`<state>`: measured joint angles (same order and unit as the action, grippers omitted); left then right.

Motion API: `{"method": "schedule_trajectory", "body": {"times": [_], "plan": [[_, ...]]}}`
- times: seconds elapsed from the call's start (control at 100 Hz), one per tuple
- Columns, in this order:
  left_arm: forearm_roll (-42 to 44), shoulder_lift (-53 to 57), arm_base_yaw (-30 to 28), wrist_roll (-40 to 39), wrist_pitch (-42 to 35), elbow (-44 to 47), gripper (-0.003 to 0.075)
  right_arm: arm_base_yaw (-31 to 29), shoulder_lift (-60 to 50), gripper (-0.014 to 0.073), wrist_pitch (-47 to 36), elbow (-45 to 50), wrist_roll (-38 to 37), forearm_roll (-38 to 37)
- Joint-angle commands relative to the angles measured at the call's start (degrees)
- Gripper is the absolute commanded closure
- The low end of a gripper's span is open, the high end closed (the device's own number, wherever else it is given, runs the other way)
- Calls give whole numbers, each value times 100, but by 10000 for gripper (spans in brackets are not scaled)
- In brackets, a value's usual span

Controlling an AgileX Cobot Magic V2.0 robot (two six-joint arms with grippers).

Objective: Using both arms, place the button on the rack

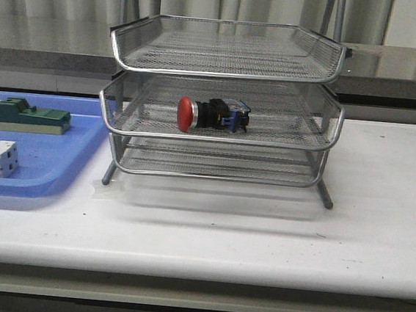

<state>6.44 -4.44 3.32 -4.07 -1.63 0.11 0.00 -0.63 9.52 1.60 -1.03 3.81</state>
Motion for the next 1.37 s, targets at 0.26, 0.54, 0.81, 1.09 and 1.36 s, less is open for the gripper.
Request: {"method": "schedule_trajectory", "body": {"times": [0.26,0.54,0.81,1.09,1.36], "plan": [[-1,657,-336,-223,-309,243,740,-21,-111,654,-475,-97,15,-41],[-13,653,-344,-223,-309,243,740,-21,-111,654,-468,-97,15,-41],[-13,653,-344,-223,-309,243,740,-21,-111,654,-468,-97,15,-41],[-13,653,-344,-223,-309,243,740,-21,-111,654,-468,-97,15,-41],[-13,653,-344,-223,-309,243,740,-21,-111,654,-468,-97,15,-41]]}}
